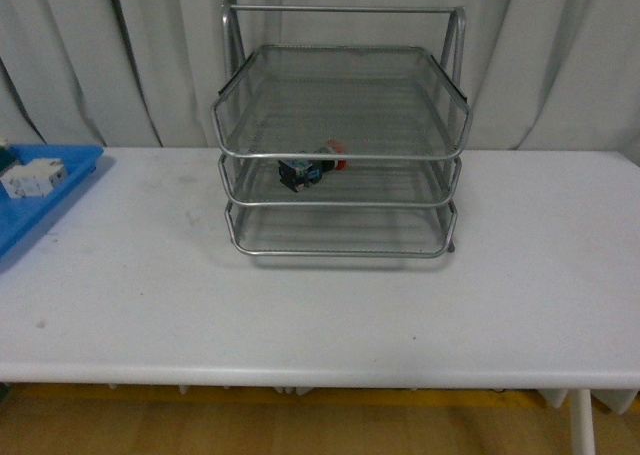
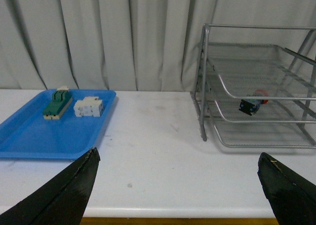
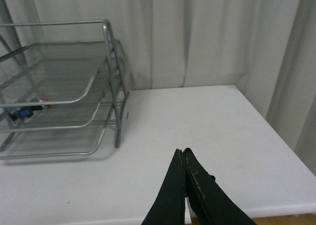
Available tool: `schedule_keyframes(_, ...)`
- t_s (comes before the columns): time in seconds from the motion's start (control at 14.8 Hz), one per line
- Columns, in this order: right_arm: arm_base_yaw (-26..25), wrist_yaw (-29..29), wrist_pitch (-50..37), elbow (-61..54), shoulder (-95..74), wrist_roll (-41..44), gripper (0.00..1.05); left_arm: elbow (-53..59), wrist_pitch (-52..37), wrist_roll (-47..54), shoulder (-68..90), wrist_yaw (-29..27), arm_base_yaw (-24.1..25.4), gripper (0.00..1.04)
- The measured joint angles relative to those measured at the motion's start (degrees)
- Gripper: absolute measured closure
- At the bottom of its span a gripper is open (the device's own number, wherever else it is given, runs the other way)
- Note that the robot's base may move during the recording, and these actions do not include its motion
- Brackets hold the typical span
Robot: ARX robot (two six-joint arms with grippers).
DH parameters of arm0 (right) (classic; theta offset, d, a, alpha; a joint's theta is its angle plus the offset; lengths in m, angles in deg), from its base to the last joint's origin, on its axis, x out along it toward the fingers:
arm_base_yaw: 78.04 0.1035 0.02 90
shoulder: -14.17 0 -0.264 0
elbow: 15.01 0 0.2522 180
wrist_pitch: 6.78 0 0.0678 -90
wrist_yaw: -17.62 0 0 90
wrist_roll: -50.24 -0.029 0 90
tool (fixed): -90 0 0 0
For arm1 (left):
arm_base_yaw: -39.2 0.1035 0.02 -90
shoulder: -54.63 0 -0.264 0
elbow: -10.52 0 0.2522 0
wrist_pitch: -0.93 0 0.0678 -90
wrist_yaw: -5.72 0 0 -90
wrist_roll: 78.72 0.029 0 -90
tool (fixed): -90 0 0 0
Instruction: Place button on rack with both arms
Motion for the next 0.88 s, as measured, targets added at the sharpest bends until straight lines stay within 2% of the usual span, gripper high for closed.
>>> schedule_keyframes(0.47,0.0,-0.5,16.2,-0.3,17.8,0.0,1.03,0.0,0.0,0.0,0.0,0.1,0.0,0.07)
schedule_keyframes(0.88,0.0,-0.5,25.7,-0.3,27.6,0.0,1.03,0.0,0.0,0.0,0.0,0.1,0.0,0.07)
